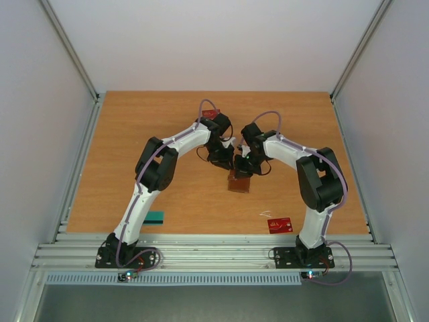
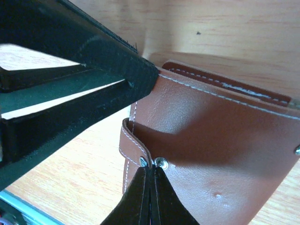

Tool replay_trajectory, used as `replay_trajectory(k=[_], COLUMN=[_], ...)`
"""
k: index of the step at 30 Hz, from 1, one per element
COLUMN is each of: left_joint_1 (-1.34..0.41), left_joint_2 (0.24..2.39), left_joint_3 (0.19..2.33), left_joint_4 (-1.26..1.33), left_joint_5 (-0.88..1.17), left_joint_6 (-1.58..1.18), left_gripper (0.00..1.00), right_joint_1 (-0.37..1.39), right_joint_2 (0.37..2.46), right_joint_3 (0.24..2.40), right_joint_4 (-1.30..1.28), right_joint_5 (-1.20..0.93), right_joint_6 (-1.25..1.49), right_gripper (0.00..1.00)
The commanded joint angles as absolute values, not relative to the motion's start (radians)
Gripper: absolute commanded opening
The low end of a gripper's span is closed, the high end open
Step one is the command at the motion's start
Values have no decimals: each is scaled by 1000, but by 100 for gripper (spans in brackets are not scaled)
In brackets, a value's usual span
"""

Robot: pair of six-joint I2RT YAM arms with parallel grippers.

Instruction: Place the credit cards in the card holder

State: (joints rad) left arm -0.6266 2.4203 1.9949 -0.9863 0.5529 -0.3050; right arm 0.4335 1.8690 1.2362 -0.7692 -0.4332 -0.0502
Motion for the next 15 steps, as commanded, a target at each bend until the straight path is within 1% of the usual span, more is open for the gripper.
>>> replay_trajectory(k=[1, 15], left_joint_1=[-624, -624], left_joint_2=[2413, 2412], left_joint_3=[1971, 1975], left_joint_4=[-1013, -1017], left_joint_5=[496, 484], left_joint_6=[-283, -289], left_gripper=[17, 17], right_joint_1=[442, 442], right_joint_2=[1891, 1917], right_joint_3=[1278, 1260], right_joint_4=[-795, -793], right_joint_5=[-397, -400], right_joint_6=[-75, -63], right_gripper=[1, 1])
